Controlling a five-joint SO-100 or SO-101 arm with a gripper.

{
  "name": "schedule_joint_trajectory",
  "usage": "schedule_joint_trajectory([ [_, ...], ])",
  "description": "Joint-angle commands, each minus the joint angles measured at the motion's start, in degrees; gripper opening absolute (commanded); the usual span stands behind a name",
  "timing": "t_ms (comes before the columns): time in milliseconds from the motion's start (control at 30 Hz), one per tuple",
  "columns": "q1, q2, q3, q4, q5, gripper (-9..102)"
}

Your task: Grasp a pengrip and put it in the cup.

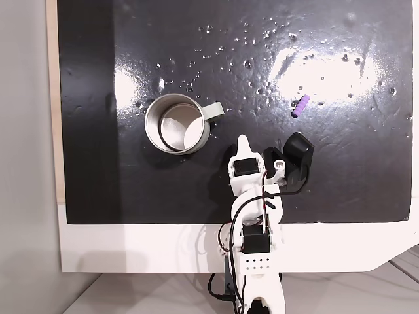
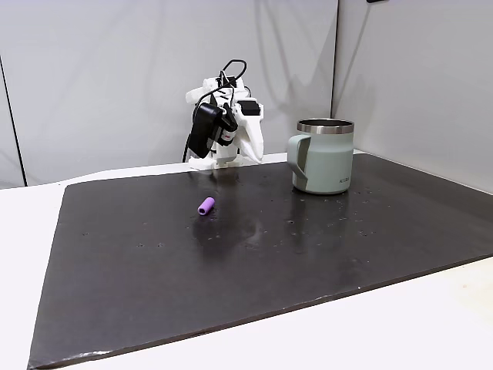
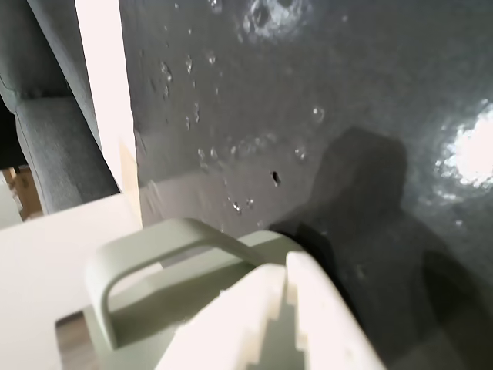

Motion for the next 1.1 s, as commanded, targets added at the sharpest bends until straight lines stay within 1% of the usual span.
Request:
schedule_joint_trajectory([
  [0,-3.1,0.5,-0.2,-2.0,-3.7,0],
  [67,-4.5,0.5,-0.2,-1.8,-5.2,0],
  [167,-4.0,0.5,-0.4,-1.4,-1.6,0],
  [333,-4.0,0.5,-8.3,4.8,-1.1,0],
  [467,-3.7,-0.9,-16.5,8.9,-9.2,0],
  [700,-0.4,-12.0,-28.0,14.2,-22.3,0],
  [900,6.3,-24.3,-34.6,14.9,-30.8,0],
  [1067,10.1,-30.8,-36.9,14.3,-37.8,0],
])
